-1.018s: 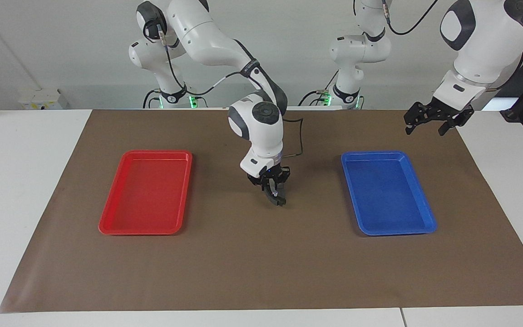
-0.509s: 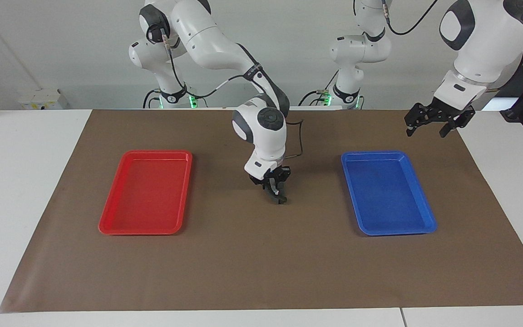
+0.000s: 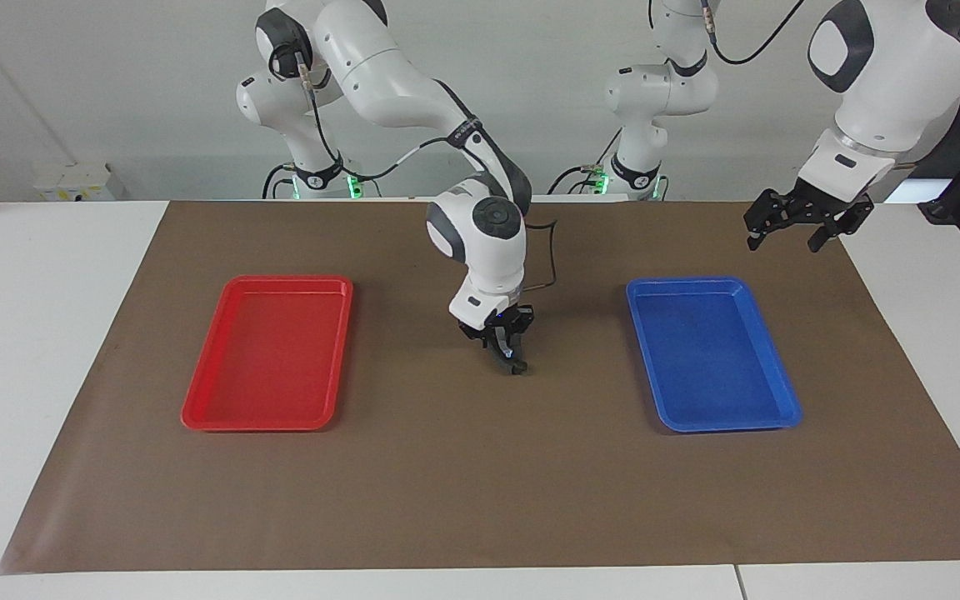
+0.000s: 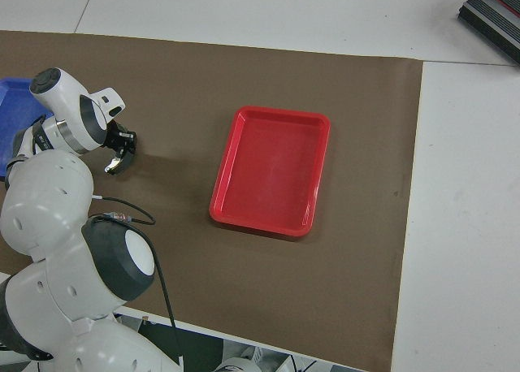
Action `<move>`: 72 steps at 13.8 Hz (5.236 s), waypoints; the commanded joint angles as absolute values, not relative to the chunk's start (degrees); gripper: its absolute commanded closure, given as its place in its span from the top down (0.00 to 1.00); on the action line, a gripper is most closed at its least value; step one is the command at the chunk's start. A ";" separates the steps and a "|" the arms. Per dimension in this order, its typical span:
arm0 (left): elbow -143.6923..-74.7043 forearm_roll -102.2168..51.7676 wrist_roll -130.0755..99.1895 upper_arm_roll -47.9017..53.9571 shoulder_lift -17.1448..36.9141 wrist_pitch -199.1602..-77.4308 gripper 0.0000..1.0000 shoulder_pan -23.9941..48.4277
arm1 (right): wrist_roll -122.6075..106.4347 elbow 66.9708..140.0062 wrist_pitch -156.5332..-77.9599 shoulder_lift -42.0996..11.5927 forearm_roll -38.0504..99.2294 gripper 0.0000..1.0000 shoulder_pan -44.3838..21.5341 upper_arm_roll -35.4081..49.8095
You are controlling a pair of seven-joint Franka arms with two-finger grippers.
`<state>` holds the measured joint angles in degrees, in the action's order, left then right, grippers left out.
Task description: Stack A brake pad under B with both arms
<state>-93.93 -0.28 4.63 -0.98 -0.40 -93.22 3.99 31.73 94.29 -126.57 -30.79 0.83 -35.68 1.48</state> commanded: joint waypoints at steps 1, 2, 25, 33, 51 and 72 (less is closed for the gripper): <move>-95.19 -0.26 5.01 -0.88 -1.49 -93.52 1.00 3.52 | 32.95 95.27 -129.37 -31.11 1.41 0.00 -36.21 1.58; -95.19 -0.18 5.01 -0.88 -1.49 -93.52 1.00 3.52 | 33.22 95.45 -129.90 -31.11 1.41 0.00 -36.21 1.58; -95.19 -0.18 5.01 -0.88 -1.49 -93.52 1.00 3.52 | 24.47 96.15 -113.83 -7.57 -6.59 1.00 -11.54 0.79; -95.19 -0.18 5.01 -0.88 -1.49 -93.52 1.00 3.52 | 11.51 92.12 -93.37 1.23 -3.88 1.00 -0.36 0.70; -95.19 -0.18 5.01 -0.88 -1.49 -93.52 1.00 3.52 | 7.31 88.06 -83.66 1.32 -0.87 1.00 -4.04 -5.89; -95.19 -0.26 5.01 -0.88 -1.49 -93.52 1.00 3.52 | 3.34 88.24 -83.67 1.41 -2.72 1.00 -3.52 -5.98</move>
<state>-93.94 -0.28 4.63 -0.99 -0.40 -93.22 3.99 4.93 88.94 -84.11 1.77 -2.06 -4.05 -6.05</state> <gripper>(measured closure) 0.000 0.000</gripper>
